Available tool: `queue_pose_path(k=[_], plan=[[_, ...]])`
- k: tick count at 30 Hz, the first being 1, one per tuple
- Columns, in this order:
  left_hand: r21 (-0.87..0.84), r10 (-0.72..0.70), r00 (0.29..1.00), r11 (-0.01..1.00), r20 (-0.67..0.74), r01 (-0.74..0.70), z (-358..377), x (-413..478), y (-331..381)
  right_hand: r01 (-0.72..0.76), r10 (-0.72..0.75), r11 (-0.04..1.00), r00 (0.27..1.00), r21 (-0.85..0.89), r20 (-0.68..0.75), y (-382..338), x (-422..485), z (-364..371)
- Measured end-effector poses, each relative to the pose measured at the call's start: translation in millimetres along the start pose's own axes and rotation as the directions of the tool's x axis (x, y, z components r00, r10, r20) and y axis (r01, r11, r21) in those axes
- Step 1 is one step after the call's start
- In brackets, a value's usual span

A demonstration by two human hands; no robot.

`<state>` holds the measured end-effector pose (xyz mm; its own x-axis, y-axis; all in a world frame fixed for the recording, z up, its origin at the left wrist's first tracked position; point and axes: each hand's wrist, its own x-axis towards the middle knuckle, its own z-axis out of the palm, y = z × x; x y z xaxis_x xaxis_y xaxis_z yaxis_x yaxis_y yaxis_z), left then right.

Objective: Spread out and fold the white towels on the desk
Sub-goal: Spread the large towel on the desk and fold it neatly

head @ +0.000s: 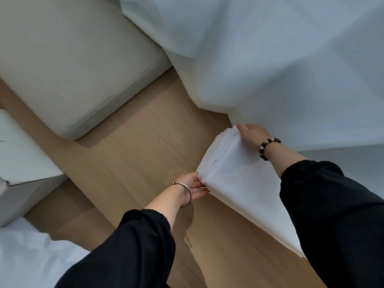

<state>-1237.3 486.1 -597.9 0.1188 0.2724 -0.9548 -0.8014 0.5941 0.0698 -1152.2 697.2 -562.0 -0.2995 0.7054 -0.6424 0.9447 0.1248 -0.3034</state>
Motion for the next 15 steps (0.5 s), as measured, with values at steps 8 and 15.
queue_pose_path(k=[8, 15], plan=[[0.089, 0.067, 0.995, 0.994, -0.080, -0.060, 1.7, 5.7, -3.1, 0.113, -0.121, 0.992, 0.984, -0.064, -0.131, -7.2, -13.5, 22.7], [0.289, 0.265, 0.937, 0.937, -0.227, -0.195, 3.1, 16.9, -11.2, 0.127, -0.179, 0.973, 0.940, -0.191, -0.290, -4.1, -12.4, 40.2]])
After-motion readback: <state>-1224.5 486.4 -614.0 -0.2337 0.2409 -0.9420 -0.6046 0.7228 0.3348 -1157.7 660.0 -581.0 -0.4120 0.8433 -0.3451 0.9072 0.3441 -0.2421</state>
